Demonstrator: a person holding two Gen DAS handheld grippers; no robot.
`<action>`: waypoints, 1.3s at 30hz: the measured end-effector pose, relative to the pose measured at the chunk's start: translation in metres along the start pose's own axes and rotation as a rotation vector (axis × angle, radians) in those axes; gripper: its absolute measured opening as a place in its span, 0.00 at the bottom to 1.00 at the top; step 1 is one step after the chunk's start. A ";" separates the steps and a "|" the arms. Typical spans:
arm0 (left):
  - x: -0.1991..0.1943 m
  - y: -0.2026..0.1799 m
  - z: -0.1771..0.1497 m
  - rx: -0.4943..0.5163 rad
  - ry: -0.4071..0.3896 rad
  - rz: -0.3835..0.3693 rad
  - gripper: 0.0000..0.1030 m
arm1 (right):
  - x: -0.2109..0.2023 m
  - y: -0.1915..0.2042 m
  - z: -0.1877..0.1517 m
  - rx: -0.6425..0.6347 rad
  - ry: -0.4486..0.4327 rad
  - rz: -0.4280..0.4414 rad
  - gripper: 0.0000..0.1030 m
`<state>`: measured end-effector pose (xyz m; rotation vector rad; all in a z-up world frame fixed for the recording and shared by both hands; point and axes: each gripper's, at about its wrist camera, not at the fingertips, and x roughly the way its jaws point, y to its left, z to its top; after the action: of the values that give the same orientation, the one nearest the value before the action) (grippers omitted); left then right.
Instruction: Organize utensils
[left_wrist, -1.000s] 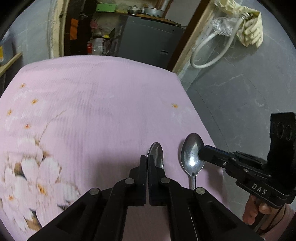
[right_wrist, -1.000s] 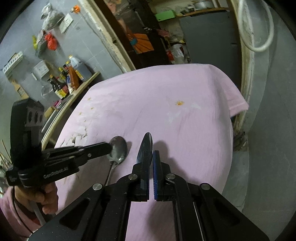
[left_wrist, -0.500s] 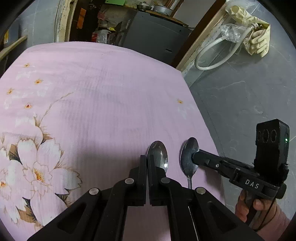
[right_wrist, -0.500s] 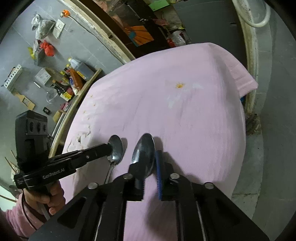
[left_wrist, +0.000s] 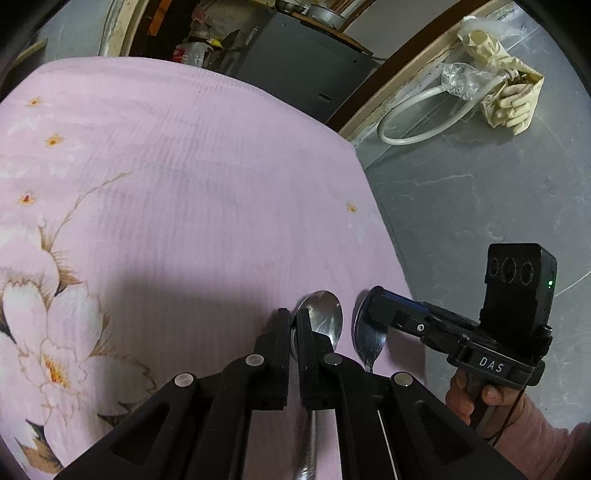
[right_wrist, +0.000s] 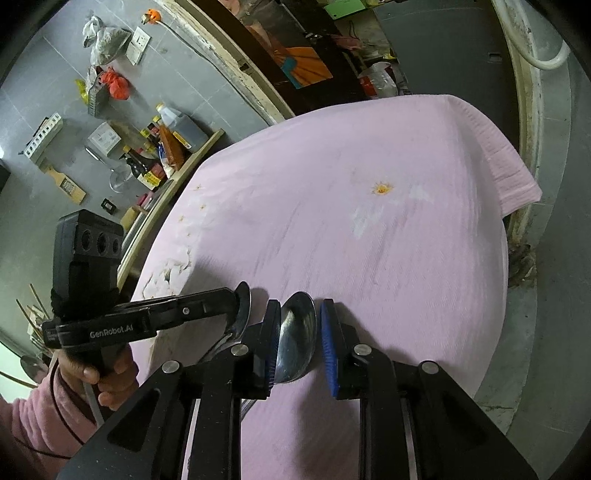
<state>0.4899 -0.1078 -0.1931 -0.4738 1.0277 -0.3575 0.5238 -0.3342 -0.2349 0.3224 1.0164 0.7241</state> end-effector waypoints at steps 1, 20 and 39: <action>0.000 0.000 0.001 0.003 0.003 -0.006 0.04 | -0.001 -0.001 0.000 0.000 0.000 0.003 0.19; 0.004 -0.010 0.008 0.106 0.003 -0.053 0.24 | -0.001 -0.005 -0.004 0.006 0.008 0.019 0.09; 0.005 -0.041 -0.010 0.236 0.060 0.075 0.06 | -0.012 -0.001 -0.018 0.049 -0.030 -0.022 0.04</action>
<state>0.4809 -0.1469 -0.1799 -0.2131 1.0431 -0.4223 0.5049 -0.3451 -0.2365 0.3632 1.0088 0.6736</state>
